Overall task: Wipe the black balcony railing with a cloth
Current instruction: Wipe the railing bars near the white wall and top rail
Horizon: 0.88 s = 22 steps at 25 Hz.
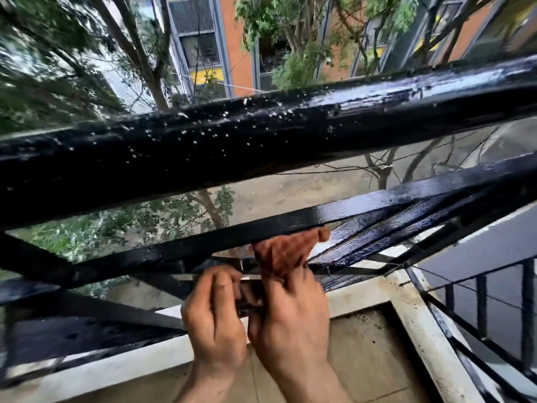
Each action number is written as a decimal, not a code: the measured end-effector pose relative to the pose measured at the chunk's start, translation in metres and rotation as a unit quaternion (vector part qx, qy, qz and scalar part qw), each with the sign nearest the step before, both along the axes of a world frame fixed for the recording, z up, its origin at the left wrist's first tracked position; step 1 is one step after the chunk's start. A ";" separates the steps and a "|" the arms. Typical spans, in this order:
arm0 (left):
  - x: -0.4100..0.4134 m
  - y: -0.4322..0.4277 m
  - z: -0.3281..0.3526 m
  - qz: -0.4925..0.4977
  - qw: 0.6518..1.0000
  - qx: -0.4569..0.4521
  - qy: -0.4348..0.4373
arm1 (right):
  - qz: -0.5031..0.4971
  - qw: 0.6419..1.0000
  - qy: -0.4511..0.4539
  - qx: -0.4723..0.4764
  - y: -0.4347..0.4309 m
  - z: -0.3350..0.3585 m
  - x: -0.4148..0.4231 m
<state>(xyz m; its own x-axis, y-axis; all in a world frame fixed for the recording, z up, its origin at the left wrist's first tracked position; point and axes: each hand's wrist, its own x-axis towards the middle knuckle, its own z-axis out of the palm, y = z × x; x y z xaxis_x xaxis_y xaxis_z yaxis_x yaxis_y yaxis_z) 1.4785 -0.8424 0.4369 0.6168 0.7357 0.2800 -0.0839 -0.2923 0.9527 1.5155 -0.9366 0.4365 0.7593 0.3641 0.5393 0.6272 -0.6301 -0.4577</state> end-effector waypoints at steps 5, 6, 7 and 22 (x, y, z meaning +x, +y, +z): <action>-0.010 0.025 0.011 -0.015 0.997 0.073 0.024 | 0.088 0.982 0.154 -0.070 0.038 0.004 -0.002; -0.010 0.028 0.015 -0.027 0.993 0.111 0.027 | 0.128 0.976 0.155 -0.089 0.033 0.011 0.004; -0.010 0.028 0.018 -0.038 0.988 0.144 0.037 | 0.135 0.976 0.136 -0.105 0.027 0.020 0.010; 0.008 0.003 0.034 -0.112 0.971 0.157 0.138 | 0.258 0.946 -0.048 -0.192 -0.070 -0.022 0.047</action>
<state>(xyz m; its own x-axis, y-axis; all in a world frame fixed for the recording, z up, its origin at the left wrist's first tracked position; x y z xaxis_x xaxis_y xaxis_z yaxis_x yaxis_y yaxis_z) 1.4865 -0.8392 0.4704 0.8355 0.4786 0.2701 0.0672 -0.5768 0.8141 1.5628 -1.0061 0.4146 0.3818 0.8555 0.3499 0.9234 -0.3372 -0.1832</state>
